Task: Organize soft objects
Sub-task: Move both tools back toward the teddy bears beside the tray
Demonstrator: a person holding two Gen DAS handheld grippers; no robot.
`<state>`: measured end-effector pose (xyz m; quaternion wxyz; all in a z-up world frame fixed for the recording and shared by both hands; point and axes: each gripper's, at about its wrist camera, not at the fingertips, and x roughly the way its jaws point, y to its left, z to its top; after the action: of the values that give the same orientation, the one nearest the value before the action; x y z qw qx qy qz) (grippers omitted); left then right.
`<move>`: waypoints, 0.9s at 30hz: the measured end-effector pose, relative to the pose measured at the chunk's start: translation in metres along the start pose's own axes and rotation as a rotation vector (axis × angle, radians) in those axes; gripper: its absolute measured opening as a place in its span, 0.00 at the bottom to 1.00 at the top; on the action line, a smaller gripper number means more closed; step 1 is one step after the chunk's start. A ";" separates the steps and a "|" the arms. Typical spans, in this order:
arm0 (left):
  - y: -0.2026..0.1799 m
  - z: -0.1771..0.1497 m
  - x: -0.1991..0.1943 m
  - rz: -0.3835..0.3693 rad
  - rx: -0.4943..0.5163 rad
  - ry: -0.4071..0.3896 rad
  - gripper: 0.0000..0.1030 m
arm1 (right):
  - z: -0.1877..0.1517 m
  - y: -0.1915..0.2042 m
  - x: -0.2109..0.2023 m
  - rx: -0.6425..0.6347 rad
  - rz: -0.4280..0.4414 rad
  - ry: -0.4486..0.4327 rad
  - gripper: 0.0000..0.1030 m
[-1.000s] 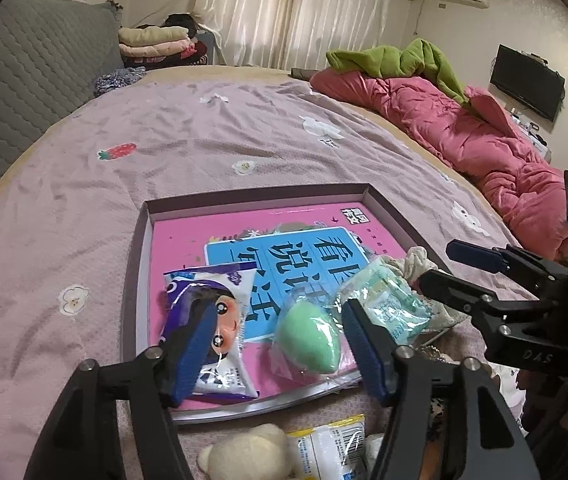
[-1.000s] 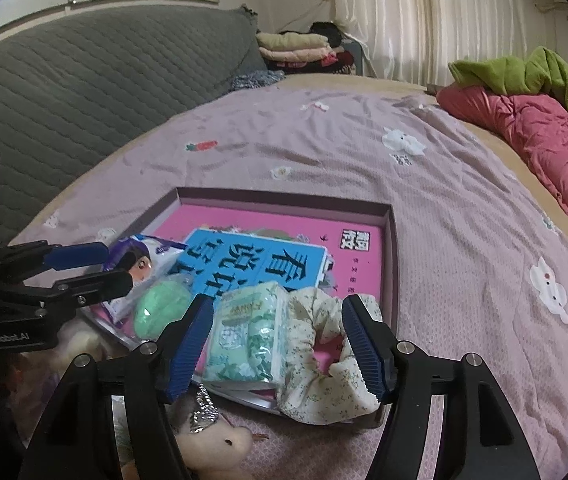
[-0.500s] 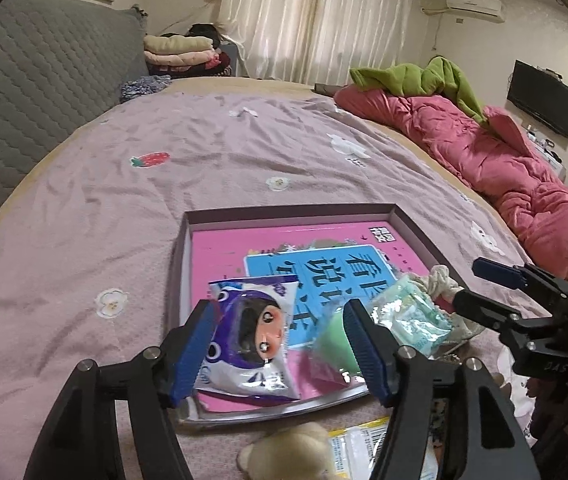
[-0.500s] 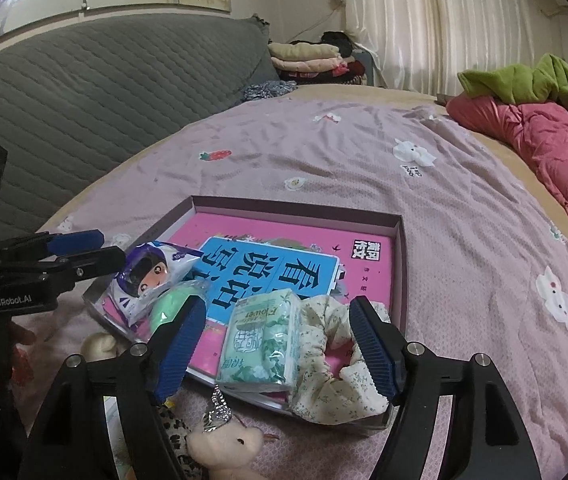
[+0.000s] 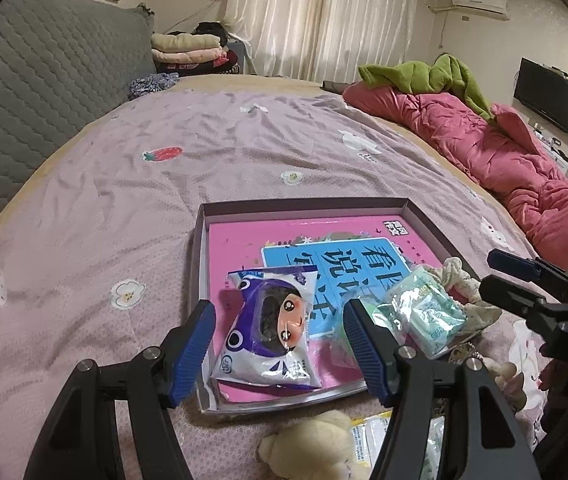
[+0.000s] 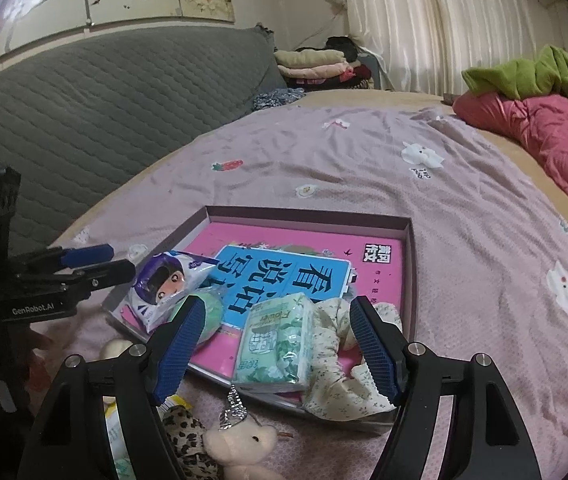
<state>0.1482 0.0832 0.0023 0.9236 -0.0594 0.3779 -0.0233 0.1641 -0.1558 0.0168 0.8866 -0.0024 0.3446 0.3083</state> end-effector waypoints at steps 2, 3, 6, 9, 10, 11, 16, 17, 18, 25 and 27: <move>0.002 -0.003 0.000 0.002 0.004 0.008 0.64 | -0.001 -0.002 0.000 0.023 0.030 0.003 0.74; 0.002 -0.004 0.000 0.004 0.006 0.012 0.64 | -0.001 -0.003 0.001 0.031 0.041 0.005 0.74; 0.004 -0.010 -0.001 0.004 0.010 0.028 0.64 | -0.003 -0.003 0.000 0.035 0.045 0.009 0.74; 0.004 -0.014 -0.003 0.002 0.016 0.039 0.64 | -0.006 -0.005 -0.003 0.054 0.059 0.009 0.74; 0.003 -0.015 -0.004 0.005 0.021 0.039 0.64 | -0.006 -0.005 -0.004 0.061 0.064 0.010 0.74; 0.003 -0.016 -0.005 0.004 0.022 0.038 0.64 | -0.007 -0.006 -0.005 0.067 0.067 0.013 0.74; -0.002 -0.019 -0.009 0.005 0.016 0.041 0.64 | -0.013 -0.007 -0.008 0.082 0.055 0.020 0.74; -0.003 -0.019 -0.010 0.008 0.016 0.039 0.64 | -0.014 -0.007 -0.009 0.079 0.049 0.022 0.74; -0.004 -0.021 -0.012 0.008 0.018 0.038 0.64 | -0.015 -0.007 -0.010 0.075 0.040 0.023 0.74; -0.005 -0.027 -0.020 0.019 0.003 0.052 0.64 | -0.023 0.000 -0.025 0.048 -0.009 0.023 0.74; -0.005 -0.028 -0.024 0.026 -0.002 0.053 0.64 | -0.026 0.001 -0.029 0.044 -0.018 0.029 0.74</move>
<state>0.1114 0.0776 -0.0006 0.9135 -0.0549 0.4028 -0.0126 0.1314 -0.1759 0.0152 0.8841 0.0095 0.3641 0.2929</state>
